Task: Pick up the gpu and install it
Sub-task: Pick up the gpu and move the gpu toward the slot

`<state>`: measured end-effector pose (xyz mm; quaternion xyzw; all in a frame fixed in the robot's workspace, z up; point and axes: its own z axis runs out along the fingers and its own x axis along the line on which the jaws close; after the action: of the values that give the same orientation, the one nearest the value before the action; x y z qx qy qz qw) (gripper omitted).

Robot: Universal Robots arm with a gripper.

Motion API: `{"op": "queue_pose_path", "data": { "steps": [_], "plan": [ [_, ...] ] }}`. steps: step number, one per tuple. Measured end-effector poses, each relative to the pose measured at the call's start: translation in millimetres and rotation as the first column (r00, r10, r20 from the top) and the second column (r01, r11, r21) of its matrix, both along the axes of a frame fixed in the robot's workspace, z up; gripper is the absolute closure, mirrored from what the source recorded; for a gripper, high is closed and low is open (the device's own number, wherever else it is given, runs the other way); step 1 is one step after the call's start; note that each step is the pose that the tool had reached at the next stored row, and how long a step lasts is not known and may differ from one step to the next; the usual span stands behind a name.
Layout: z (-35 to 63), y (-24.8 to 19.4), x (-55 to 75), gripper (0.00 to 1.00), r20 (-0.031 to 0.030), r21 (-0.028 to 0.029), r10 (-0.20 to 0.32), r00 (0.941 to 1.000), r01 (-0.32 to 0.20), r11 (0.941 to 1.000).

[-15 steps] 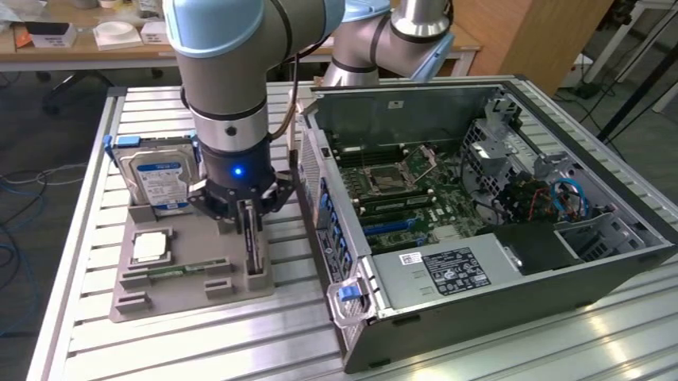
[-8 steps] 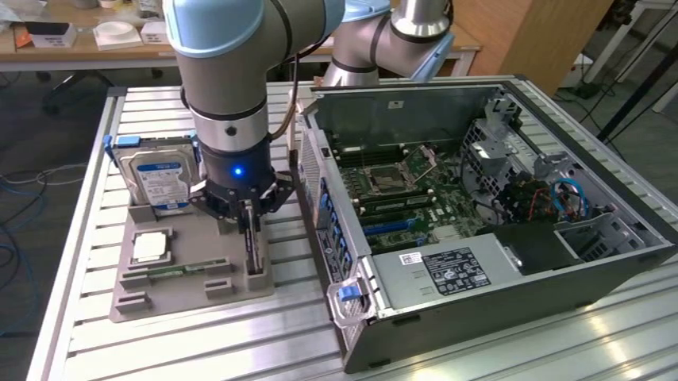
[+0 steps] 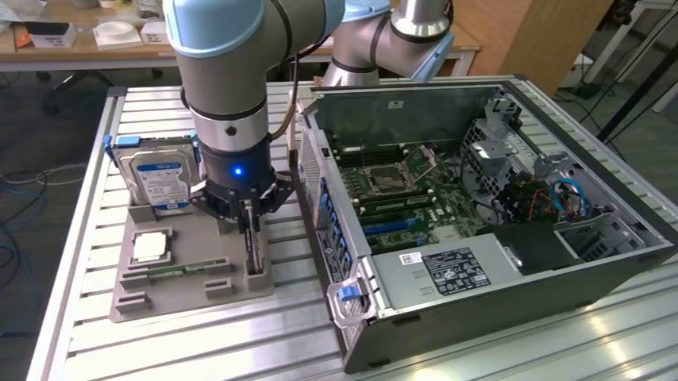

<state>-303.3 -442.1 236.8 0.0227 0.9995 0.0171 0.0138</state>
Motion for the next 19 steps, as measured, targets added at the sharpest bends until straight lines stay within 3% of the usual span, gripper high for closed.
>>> {"op": "queue_pose_path", "data": {
  "steps": [19],
  "plan": [
    [0.0, 0.0, 0.0, 0.74, 0.0, 0.0, 0.0, 1.0, 0.0, 1.0]
  ]
}}
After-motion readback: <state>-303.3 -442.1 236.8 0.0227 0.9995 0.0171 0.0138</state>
